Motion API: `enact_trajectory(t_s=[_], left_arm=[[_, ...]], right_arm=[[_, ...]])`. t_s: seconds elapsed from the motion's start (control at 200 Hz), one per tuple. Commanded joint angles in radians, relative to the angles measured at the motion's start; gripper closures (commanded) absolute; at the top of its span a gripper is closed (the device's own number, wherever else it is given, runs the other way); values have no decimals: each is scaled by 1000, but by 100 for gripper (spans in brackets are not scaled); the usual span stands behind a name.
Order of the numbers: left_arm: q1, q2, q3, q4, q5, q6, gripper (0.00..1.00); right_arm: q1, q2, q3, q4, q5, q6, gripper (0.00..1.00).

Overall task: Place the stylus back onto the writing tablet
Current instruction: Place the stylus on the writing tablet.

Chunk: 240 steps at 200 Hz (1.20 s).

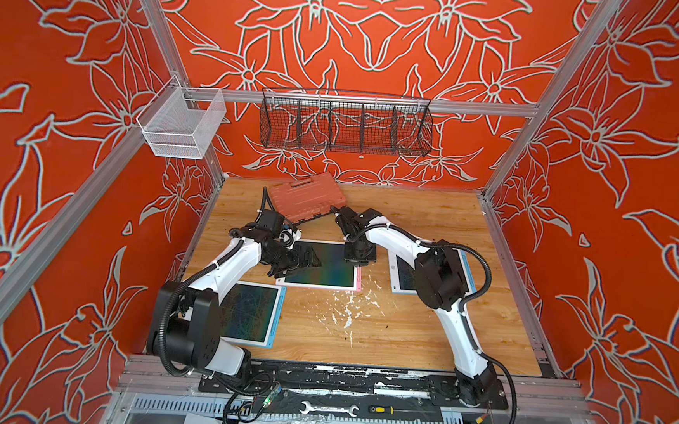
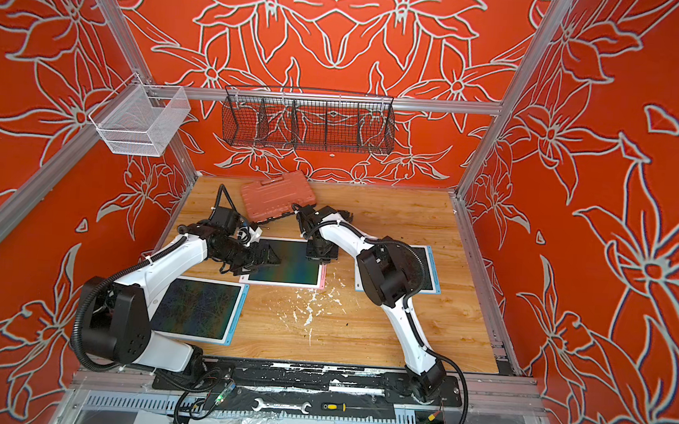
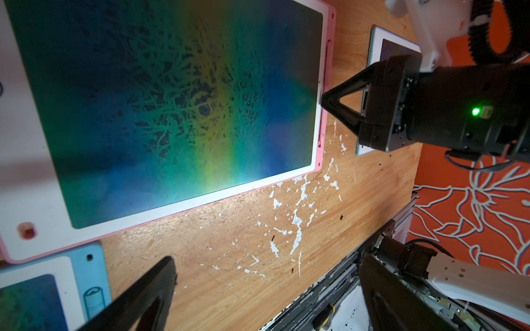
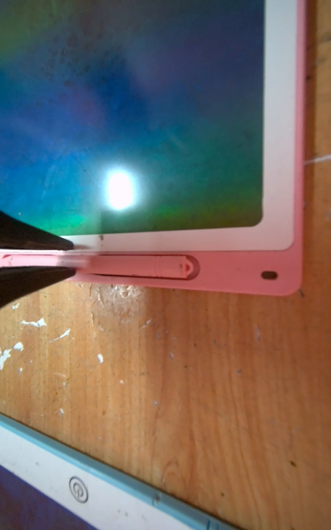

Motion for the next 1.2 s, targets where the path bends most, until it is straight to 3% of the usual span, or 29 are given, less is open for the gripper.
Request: enact_trajectory(t_s=[0.0,1.196], left_arm=[[-3,5,15,-15,-1,19,3],[-3,9,16,-15,-3,23,3]], right_arm=[[6,12,27,-27,39,25,84],[6,43,82,-73,68,32,89]])
